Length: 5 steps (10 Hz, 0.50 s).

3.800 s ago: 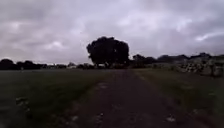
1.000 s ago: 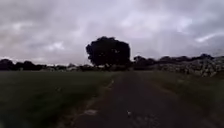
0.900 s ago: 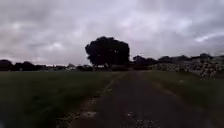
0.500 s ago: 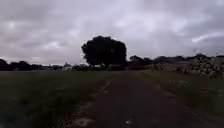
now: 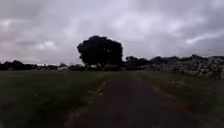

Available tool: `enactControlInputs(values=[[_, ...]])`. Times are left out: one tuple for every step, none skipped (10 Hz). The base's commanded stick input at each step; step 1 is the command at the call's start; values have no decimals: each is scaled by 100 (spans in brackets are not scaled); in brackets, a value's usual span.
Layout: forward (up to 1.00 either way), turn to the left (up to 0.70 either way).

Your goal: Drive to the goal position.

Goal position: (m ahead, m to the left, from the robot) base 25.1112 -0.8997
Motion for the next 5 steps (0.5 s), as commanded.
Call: enactControlInputs(values=[[50,-25],[50,-25],[50,-25],[50,-25],[50,-25]])
